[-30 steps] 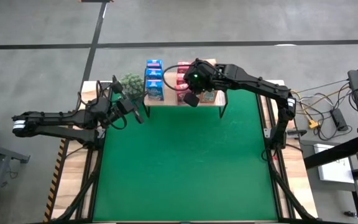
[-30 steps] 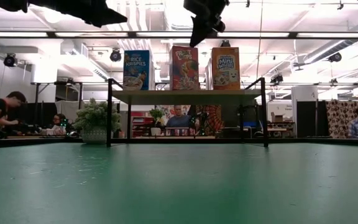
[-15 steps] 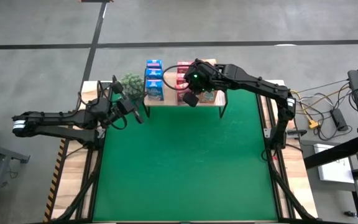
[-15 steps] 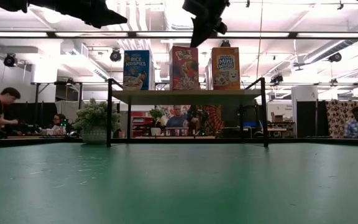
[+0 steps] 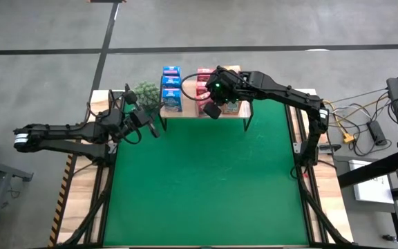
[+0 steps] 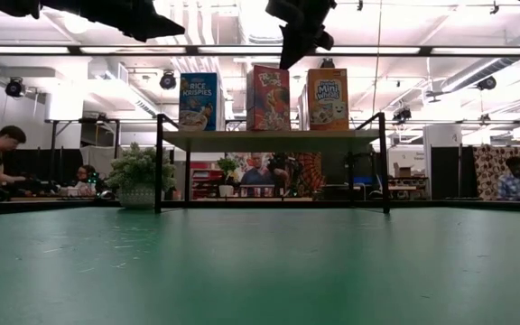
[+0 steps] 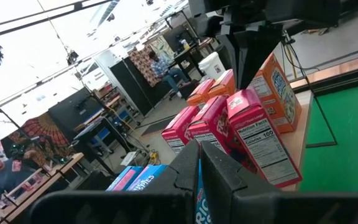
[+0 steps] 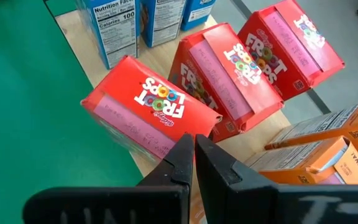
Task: Stack cereal on shelf
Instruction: Put the red cereal box on the shelf aligned with the other red cereal boxes
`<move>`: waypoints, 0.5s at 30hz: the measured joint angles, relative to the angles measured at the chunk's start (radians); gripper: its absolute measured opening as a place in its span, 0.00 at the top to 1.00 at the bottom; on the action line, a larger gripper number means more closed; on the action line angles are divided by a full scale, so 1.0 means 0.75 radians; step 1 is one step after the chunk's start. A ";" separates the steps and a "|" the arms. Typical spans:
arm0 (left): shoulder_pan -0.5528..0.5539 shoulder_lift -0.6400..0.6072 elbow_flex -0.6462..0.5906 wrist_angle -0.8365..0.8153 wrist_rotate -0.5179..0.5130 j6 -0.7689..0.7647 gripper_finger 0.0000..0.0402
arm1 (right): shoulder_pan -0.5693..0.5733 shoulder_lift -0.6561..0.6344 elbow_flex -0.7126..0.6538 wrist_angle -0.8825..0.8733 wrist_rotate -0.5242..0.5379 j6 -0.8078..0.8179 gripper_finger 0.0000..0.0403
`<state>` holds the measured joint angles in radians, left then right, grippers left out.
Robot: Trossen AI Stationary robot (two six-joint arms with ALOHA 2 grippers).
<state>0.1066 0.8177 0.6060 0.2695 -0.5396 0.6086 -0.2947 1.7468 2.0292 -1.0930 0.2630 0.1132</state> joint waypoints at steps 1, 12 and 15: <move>0.000 0.000 0.000 0.000 0.000 0.000 1.00 | 0.000 0.000 0.000 -0.003 0.000 0.002 0.98; 0.000 0.000 0.000 -0.001 0.000 0.000 1.00 | 0.024 -0.003 0.006 -0.003 -0.001 0.033 0.98; 0.000 0.000 0.000 -0.001 0.000 -0.001 1.00 | 0.023 -0.003 0.025 0.003 0.000 0.027 0.98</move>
<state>0.1063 0.8177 0.6060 0.2687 -0.5396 0.6079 -0.2771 1.7443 2.0476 -1.0904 0.2630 0.1335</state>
